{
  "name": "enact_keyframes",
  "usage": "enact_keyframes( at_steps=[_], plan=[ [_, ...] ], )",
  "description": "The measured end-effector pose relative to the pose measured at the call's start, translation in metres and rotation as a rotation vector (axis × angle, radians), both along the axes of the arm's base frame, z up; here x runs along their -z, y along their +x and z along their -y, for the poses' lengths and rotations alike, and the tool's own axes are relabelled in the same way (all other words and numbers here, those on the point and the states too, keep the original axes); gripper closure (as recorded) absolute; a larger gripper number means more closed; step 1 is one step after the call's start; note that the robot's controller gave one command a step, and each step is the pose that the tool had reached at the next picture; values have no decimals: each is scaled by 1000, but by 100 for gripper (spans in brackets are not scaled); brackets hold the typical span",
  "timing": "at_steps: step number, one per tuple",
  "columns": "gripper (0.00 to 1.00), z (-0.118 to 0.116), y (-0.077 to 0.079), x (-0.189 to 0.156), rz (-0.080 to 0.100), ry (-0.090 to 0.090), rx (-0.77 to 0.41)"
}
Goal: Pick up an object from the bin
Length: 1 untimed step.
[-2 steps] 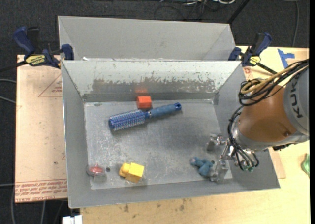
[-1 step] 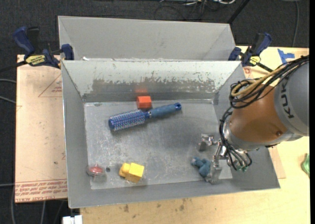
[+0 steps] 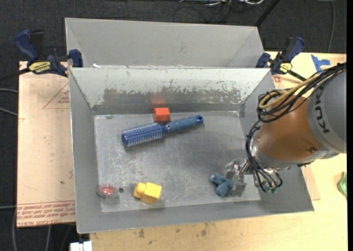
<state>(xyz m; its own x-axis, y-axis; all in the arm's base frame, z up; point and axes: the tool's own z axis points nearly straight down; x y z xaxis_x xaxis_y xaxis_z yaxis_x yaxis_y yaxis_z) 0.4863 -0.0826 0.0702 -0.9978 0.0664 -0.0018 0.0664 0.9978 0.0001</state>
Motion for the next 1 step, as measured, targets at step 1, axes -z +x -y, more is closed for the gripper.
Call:
enact_keyframes(
  at_steps=[1],
  plan=[
    [0, 0, 2, 0, 7, -1, 0]
  ],
)
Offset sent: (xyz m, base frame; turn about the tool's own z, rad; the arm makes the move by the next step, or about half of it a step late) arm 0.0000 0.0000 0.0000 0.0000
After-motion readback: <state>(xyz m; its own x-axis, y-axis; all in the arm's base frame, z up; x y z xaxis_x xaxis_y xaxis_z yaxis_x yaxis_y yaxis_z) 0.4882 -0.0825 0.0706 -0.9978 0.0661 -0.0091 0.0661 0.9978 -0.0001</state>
